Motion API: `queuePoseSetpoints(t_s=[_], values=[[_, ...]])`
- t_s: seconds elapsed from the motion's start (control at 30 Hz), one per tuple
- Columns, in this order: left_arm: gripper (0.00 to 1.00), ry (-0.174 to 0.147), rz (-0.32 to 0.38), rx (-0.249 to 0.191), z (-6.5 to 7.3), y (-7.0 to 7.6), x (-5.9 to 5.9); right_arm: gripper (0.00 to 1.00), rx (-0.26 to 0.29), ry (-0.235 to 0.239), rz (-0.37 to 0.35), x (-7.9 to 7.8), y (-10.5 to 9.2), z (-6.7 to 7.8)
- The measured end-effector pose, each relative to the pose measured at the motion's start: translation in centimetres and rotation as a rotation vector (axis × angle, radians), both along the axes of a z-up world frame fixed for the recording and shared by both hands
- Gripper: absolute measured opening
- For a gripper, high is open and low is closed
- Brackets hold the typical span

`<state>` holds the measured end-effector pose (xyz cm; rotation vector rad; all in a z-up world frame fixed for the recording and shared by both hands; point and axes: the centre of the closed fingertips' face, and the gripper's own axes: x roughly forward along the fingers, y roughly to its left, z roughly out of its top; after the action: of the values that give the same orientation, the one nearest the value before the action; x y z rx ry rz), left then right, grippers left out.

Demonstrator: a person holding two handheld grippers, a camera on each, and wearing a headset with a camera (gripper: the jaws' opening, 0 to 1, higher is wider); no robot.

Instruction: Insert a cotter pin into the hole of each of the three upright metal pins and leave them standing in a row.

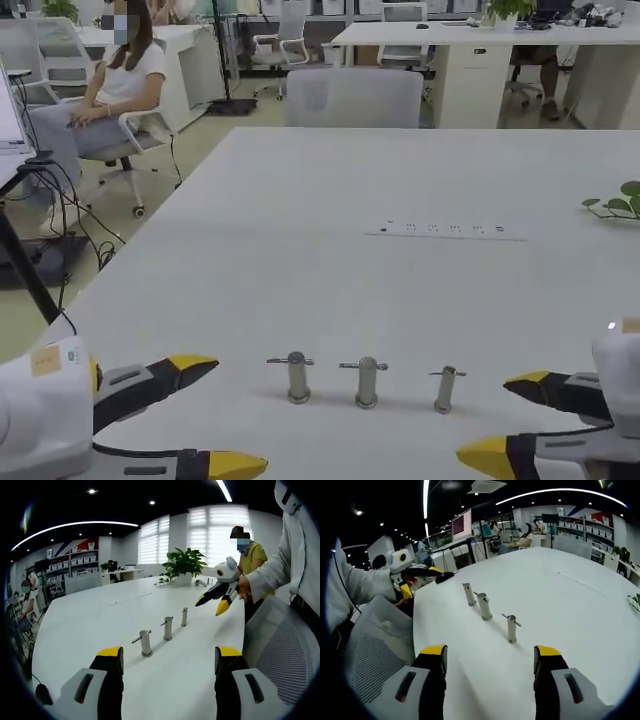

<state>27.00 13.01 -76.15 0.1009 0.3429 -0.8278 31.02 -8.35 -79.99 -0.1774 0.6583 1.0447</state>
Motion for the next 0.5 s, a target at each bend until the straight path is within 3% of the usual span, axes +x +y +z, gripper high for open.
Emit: queuePoseSetpoints(t_s=[0.07,0.3,0.5], values=[[0.74,0.0,0.003,0.002,-0.1,0.1,-0.1,0.75,0.018,-0.006,-0.012,-0.7,0.3,0.7],[0.76,-0.004,0.014,-0.01,0.1,0.4,0.2,0.82,0.006,-0.053,-0.032,-2.0,0.8,2.2],[0.77,-0.001,0.021,-0.023,0.2,0.2,0.3,0.87,0.01,-0.073,-0.054,-2.3,0.2,3.3]])
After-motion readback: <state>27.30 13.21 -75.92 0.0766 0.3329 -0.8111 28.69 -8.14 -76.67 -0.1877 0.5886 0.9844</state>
